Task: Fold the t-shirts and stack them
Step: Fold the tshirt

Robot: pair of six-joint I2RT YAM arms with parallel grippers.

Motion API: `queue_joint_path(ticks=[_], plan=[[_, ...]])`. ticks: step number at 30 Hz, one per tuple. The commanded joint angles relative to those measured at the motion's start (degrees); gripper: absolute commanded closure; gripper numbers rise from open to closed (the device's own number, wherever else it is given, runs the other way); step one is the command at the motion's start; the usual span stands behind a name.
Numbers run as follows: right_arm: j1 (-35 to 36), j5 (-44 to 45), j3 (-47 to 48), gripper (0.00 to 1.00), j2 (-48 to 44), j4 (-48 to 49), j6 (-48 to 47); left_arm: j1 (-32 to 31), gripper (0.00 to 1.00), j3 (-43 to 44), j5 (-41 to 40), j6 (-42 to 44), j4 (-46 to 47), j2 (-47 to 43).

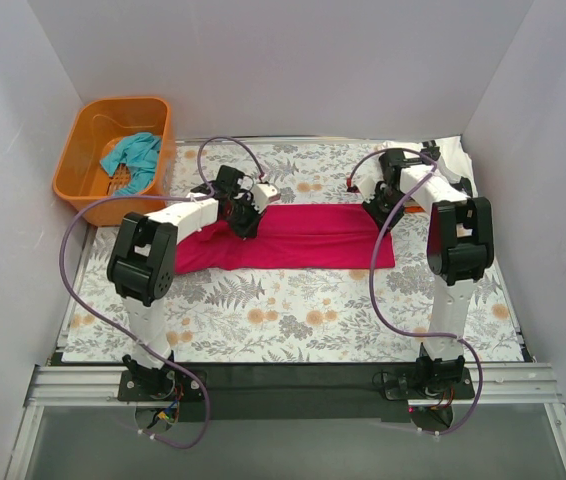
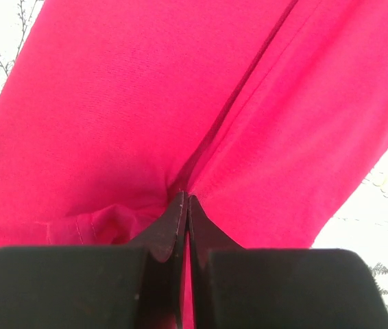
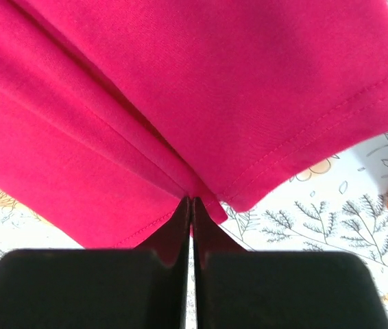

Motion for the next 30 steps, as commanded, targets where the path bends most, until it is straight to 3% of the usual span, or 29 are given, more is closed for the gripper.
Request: queue_joint_path(ticks=[1, 9, 11, 13, 14, 17, 24, 30], plan=[[0.02, 0.08, -0.16, 0.99, -4.67, -0.68, -0.6, -0.28, 1.0, -1.81, 0.57, 0.8, 1.25, -5.43], [0.02, -0.1, -0.87, 0.99, -6.88, -0.68, -1.74, -0.19, 1.0, -6.31, -0.57, 1.42, 4.85, -9.04], [0.02, 0.69, 0.01, 0.78, -4.95, -0.76, -1.22, -0.19, 0.96, -5.17, -2.4, 0.19, 5.38, -7.9], [0.02, 1.48, 0.19, 0.6, -4.15, -0.76, -0.69, -0.19, 0.81, -3.85, -3.2, -0.52, 4.51, -6.15], [0.1, 1.66, 0.45, 0.59, -3.98, -0.76, -0.51, -0.19, 0.77, -3.32, -3.38, -0.87, 4.41, -6.23], [0.02, 1.84, 1.5, 0.59, -5.72, -0.68, -0.16, 0.16, 0.7, -3.49, -3.03, -2.97, 4.68, -8.86], [1.33, -1.23, -1.65, 0.71, -8.02, -1.29, 0.45, 3.94, 0.72, -5.95, -7.59, -11.68, 5.73, -16.5], [2.48, -2.11, -1.22, 0.74, -4.77, -1.38, 2.3, 5.26, 0.71, -7.45, -11.99, -12.56, 6.7, -14.85]])
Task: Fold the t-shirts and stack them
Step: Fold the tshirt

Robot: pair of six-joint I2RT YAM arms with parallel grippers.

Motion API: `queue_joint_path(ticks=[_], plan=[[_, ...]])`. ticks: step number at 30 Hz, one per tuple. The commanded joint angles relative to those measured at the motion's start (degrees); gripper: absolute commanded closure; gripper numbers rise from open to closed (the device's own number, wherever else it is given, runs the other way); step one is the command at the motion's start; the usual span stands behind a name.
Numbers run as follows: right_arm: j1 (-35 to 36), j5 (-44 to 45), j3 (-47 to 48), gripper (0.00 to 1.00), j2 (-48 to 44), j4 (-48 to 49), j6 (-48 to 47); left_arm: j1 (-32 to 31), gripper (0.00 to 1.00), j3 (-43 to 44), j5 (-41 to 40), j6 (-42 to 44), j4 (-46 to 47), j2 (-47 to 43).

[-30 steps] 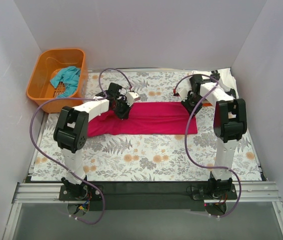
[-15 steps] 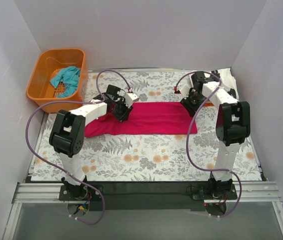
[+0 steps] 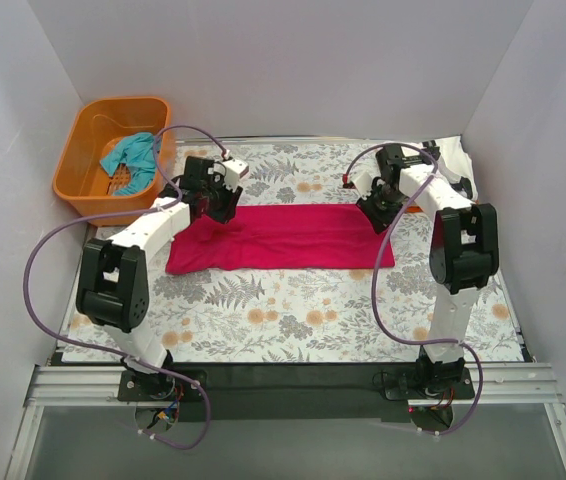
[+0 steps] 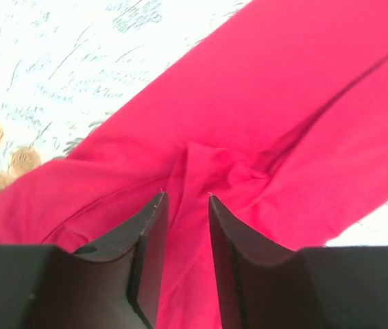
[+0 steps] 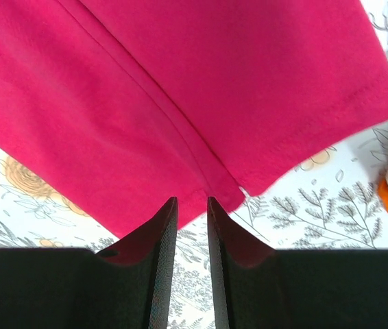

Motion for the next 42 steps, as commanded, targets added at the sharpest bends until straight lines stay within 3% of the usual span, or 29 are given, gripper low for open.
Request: queue_joint_path(ticks=[1, 3, 10, 15, 19, 25, 29, 33, 38, 42], plan=[[0.66, -1.94, 0.51, 0.73, 0.96, -1.14, 1.75, 0.36, 0.69, -0.91, -3.12, -1.98, 0.73, 0.67], [0.93, -2.29, 0.51, 0.73, 1.31, -1.23, 1.93, 0.45, 0.61, -0.65, -3.21, -2.07, 0.82, 1.73], [1.1, -2.12, -0.19, 0.73, 2.02, -1.14, 1.93, 0.71, 0.6, 2.51, -2.51, -2.86, 2.05, 8.4], [1.1, -1.15, -0.37, 0.73, 1.76, -1.23, 1.49, 0.72, 0.71, 4.88, 2.31, -2.33, 1.7, 9.91], [1.1, -0.62, -0.28, 0.74, 1.75, -1.14, 1.14, 0.71, 1.0, 7.43, 4.17, -1.8, 0.03, 10.61], [1.02, -0.54, -0.8, 0.76, 1.49, -1.14, 0.88, 0.63, 1.0, 3.76, 2.68, -1.46, 4.85, 7.01], [1.02, -0.18, -1.07, 0.76, 1.32, -1.31, 0.79, 0.01, 1.0, -0.12, 5.12, 1.18, 2.76, 6.92], [1.1, -0.36, -0.72, 0.75, 1.23, -1.31, 0.7, 0.01, 0.55, -2.4, 10.57, 3.73, -1.9, 4.82], [1.19, -0.8, 0.34, 0.76, 1.93, -1.32, 0.7, 0.62, 0.54, -2.41, 9.01, -1.44, -3.13, -3.07], [1.63, 0.08, 0.17, 0.76, 4.47, -1.67, 0.79, 0.89, 0.55, -2.4, 1.22, -5.14, -4.28, -6.17]])
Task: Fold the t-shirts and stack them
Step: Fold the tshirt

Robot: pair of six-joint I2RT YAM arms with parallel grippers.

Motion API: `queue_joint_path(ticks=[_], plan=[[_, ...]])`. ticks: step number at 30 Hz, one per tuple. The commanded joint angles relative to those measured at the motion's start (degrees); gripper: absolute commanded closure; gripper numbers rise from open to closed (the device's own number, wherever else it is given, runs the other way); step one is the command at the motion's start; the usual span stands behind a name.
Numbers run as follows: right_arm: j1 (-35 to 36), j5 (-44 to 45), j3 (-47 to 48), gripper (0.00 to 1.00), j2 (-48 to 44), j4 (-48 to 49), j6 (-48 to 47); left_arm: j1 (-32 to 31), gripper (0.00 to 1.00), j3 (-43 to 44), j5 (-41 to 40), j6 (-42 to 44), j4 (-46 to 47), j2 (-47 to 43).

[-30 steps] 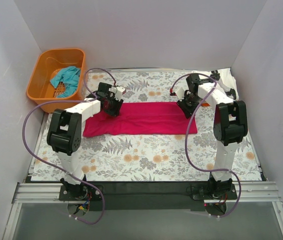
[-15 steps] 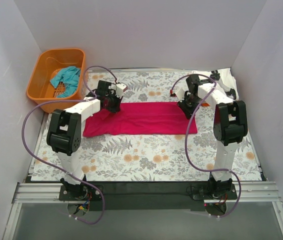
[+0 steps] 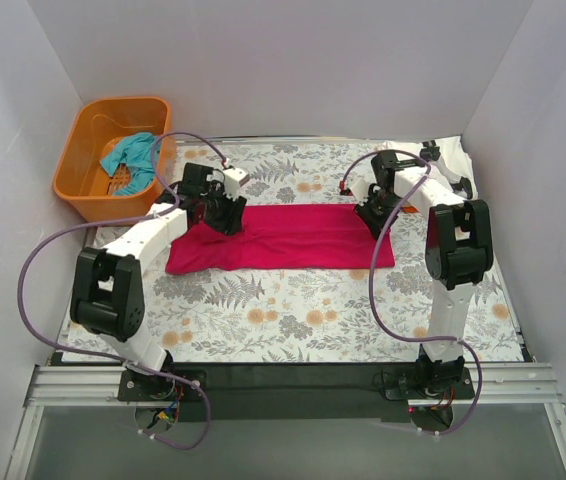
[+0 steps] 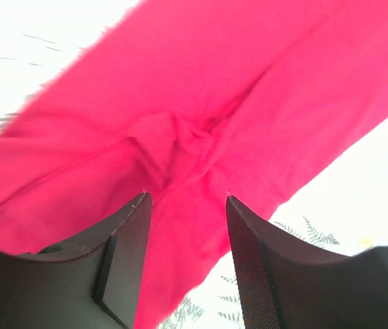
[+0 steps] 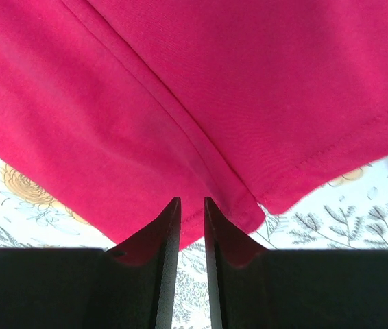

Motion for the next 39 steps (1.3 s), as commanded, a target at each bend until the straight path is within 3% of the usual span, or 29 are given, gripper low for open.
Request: queue_joint_path(ticks=[1, 5, 11, 18, 23, 27, 28, 32, 34, 39], plan=[[0.76, 0.28, 0.27, 0.78, 2.9, -1.51, -0.22, 0.54, 0.55, 1.35, -6.42, -4.51, -2.07, -4.34], [2.6, 2.47, -4.12, 0.81, 3.53, -1.6, -0.57, 1.15, 0.61, 1.09, -12.66, -6.97, -3.66, -0.56], [5.41, 3.09, -16.06, 0.85, -2.18, -3.36, -1.45, 2.82, 0.71, 2.15, -13.98, -10.84, -4.54, 4.19], [16.13, -7.96, -28.91, 0.86, -14.56, -11.26, -4.17, 2.83, 0.71, 6.08, -12.67, -10.85, -3.58, 11.65], [15.26, -15.19, -21.37, 0.84, -16.6, -16.19, -4.44, 2.56, 0.71, 16.97, -8.63, -7.77, -1.47, 22.28], [12.89, -11.78, -11.28, 0.83, -14.15, -16.02, -3.21, 1.68, 0.71, 32.35, -6.26, -6.63, -2.78, 34.74], [11.58, -10.55, -10.29, 0.83, -13.27, -15.41, -3.21, 1.6, 0.7, 37.6, -5.04, -6.63, -3.13, 35.73], [8.67, -4.13, -8.87, 0.83, -9.49, -11.28, -3.73, 1.42, 0.62, 45.28, -5.28, -8.73, -3.31, 37.07], [7.88, -0.87, -9.48, 0.85, -7.12, -9.09, -3.82, 1.51, 0.61, 45.13, -6.16, -9.44, -2.96, 34.36], [8.49, -0.07, -12.03, 0.89, -3.95, -7.32, -3.56, 1.51, 0.61, 34.78, -7.48, -11.98, -1.91, 25.48]])
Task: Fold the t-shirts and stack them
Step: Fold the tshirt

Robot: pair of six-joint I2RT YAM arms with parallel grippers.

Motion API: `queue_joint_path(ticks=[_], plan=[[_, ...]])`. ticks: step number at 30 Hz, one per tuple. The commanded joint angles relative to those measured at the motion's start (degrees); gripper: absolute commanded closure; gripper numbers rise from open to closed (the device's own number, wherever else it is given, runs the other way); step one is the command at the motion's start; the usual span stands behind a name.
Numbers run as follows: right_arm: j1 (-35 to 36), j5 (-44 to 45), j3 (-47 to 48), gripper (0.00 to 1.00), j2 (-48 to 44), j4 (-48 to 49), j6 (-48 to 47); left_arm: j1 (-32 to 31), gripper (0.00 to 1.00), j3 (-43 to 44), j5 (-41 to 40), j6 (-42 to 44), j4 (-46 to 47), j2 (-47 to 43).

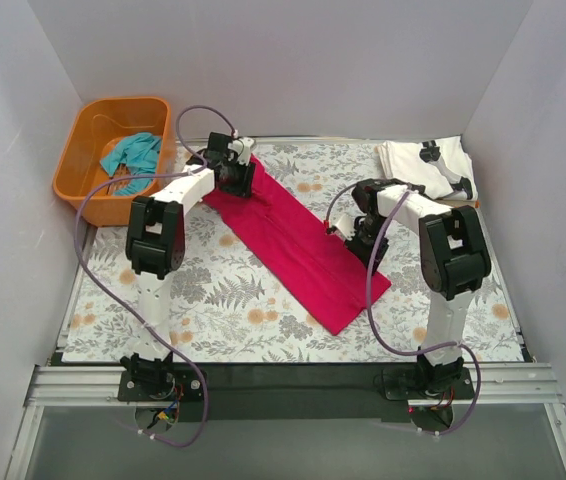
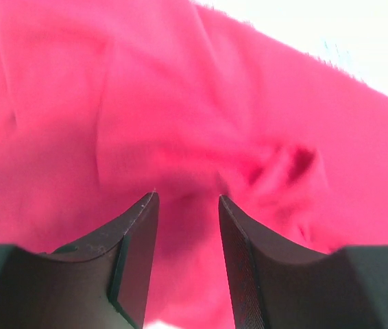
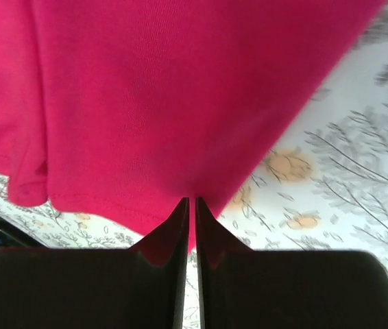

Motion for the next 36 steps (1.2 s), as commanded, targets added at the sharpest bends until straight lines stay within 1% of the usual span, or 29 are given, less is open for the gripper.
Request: queue_joint_path(ticks=[1, 2, 3, 5, 8, 11, 14, 15, 17, 18, 20, 22, 23, 26, 27, 29, 30, 31, 34, 36], plan=[[1.69, 1.5, -1.98, 0.89, 0.8, 1.1, -0.06, 0.04, 0.61, -6.31, -0.71, -2.74, 0.87, -10.79], [2.13, 1.33, -4.07, 0.89, 0.89, 1.45, -0.06, 0.04, 0.62, -8.07, -1.06, -3.18, 1.31, -13.85], [2.57, 1.41, -5.14, 0.89, 0.89, 2.15, -0.06, 0.04, 0.61, -10.87, -0.89, -3.97, 1.58, -14.75], [3.98, 1.67, -8.21, 0.91, 1.15, 2.86, 0.12, 0.04, 0.61, -12.56, -1.32, -4.41, 1.05, -16.51], [5.74, 0.62, -10.33, 0.91, 1.15, 3.12, 0.64, 0.04, 0.62, -15.37, -2.9, -4.68, 0.88, -16.79], [8.98, -1.48, -12.61, 0.92, 0.45, 2.51, 1.43, 0.04, 0.63, -15.38, -3.96, -4.42, 0.62, -14.33], [13.64, -5.52, -14.03, 0.92, -0.78, 0.93, 2.22, 0.04, 0.66, -13.54, -3.61, -4.33, 0.17, -10.64], [16.09, -8.49, -14.2, 0.91, -1.31, 0.4, 2.49, 0.04, 0.66, -12.58, -3.35, -4.33, 0.09, -8.98], [18.12, -11.23, -13.68, 0.91, -0.96, 0.48, 3.28, 0.13, 0.67, -11.08, -3.43, -4.15, 0.17, -7.04], [19.87, -13.77, -13.15, 0.91, -0.44, 0.49, 4.24, 0.04, 0.68, -10.2, -3.26, -4.15, 0.0, -5.81], [21.03, -17.37, -10.87, 0.9, 2.19, 0.66, 5.12, 0.04, 0.7, -6.96, -2.91, -3.89, -0.35, -2.38], [21.74, -19.23, -7.2, 0.89, 4.13, 0.75, 6.97, 0.04, 0.71, -4.32, -2.38, -3.8, -0.97, 1.03], [21.83, -20.29, -5.95, 0.88, 5.53, 0.84, 7.49, 0.04, 0.71, -1.61, -2.03, -3.71, -0.97, 2.1], [21.74, -20.21, -1.39, 0.82, 6.42, 0.66, 8.73, 0.13, 0.71, 3.23, -1.41, -3.01, -0.79, 7.1], [21.74, -20.04, -0.41, 0.8, 6.25, 0.75, 8.9, 0.04, 0.71, 7.08, -1.24, -2.84, -0.88, 8.77], [21.74, -20.64, 1.78, 0.75, 6.07, 0.57, 9.61, 0.04, 0.71, 11.14, -0.45, -2.4, -0.88, 13.07], [21.74, -21.26, 2.32, 0.7, 6.07, 0.57, 9.96, 0.04, 0.71, 14.82, -0.36, -2.31, -0.62, 14.4], [21.74, -21.7, 2.84, 0.67, 6.07, 0.57, 10.31, 0.13, 0.7, 16.51, -0.45, -2.31, -0.62, 15.63], [21.3, -21.0, 4.51, 0.61, 6.07, 0.84, 10.93, 0.04, 0.64, 22.12, -0.27, -2.39, 0.44, 19.86], [20.16, -21.0, 5.39, 0.59, 5.46, 0.66, 11.28, 0.13, 0.62, 24.16, 0.17, -2.22, 1.22, 21.09]])
